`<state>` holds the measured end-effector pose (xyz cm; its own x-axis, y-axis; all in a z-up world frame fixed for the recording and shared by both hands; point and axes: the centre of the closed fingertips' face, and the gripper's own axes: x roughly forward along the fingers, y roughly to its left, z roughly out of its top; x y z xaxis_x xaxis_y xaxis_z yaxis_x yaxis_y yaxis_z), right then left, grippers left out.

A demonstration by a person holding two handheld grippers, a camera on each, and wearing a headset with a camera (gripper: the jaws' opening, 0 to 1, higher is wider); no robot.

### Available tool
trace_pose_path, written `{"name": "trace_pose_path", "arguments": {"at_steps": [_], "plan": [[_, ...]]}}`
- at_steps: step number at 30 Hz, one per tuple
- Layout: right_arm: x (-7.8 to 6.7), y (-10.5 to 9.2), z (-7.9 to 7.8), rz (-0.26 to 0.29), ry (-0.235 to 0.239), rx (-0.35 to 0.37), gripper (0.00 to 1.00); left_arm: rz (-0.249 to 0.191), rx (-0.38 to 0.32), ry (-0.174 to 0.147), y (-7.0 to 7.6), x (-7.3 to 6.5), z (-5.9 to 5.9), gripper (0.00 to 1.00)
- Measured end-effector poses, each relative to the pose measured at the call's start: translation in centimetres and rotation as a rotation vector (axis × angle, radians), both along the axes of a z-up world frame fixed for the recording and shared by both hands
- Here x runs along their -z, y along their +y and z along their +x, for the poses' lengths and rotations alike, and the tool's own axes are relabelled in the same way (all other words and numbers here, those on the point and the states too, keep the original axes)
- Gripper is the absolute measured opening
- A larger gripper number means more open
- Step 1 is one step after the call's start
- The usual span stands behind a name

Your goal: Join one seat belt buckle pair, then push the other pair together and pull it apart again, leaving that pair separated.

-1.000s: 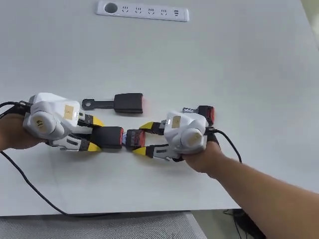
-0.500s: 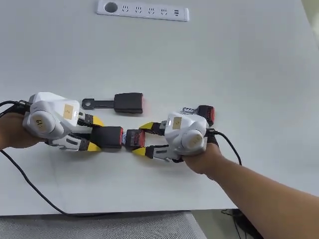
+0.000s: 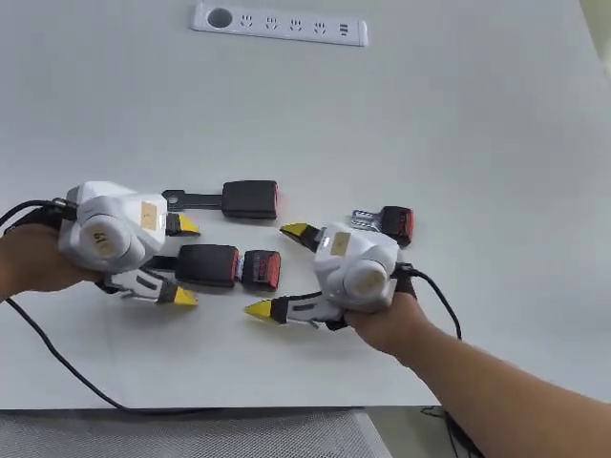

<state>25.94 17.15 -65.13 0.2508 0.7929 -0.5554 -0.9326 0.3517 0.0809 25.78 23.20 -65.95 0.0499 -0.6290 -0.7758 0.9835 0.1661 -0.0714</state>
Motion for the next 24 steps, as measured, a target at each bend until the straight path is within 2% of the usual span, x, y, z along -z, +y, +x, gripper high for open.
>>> {"name": "trace_pose_path", "arguments": {"at_steps": [1,3,5,7,9,10,12,14,16,20,23,24], "plan": [[-0.1,-0.2,0.0,0.0,0.002,0.002,0.73,-0.017,-0.034,0.008,-0.1,-0.4,0.1,0.74],[-0.4,-0.7,0.1,-0.007,-0.008,0.007,0.75,-0.013,-0.037,-0.002,0.1,-0.7,0.3,0.81],[-0.8,-1.5,0.4,-0.01,-0.021,0.015,0.75,-0.017,-0.037,-0.027,0.3,-1.3,0.5,0.82],[-1.5,-2.3,0.8,0.005,-0.02,0.029,0.74,-0.027,-0.045,-0.028,0.2,-1.8,0.8,0.82],[-2.0,-3.5,1.7,-0.008,-0.057,0.045,0.74,-0.037,-0.054,-0.043,0.1,-2.4,1.4,0.83],[-2.2,-4.0,2.0,-0.01,-0.055,0.05,0.74,-0.039,-0.058,-0.047,0.0,-2.6,1.6,0.83],[-2.8,-5.3,2.8,0.002,-0.058,0.066,0.74,-0.046,-0.062,-0.074,-0.1,-3.1,2.4,0.84],[-3.0,-6.9,3.7,-0.02,-0.075,0.076,0.74,-0.051,-0.065,-0.081,-0.2,-3.5,3.0,0.86],[-3.1,-8.5,4.4,-0.03,-0.07,0.08,0.75,-0.055,-0.07,-0.09,-0.2,-3.8,3.7,0.85],[-2.6,-11.9,5.8,-0.061,-0.058,0.095,0.75,-0.053,-0.077,-0.114,-0.1,-4.2,5.2,0.85],[-2.4,-13.4,6.3,-0.074,-0.043,0.104,0.75,-0.044,-0.088,-0.15,-0.2,-4.5,7.1,0.84],[-2.2,-14.0,6.5,-0.082,-0.035,0.104,0.75,-0.051,-0.093,-0.151,-0.4,-4.6,7.5,0.83]]}}
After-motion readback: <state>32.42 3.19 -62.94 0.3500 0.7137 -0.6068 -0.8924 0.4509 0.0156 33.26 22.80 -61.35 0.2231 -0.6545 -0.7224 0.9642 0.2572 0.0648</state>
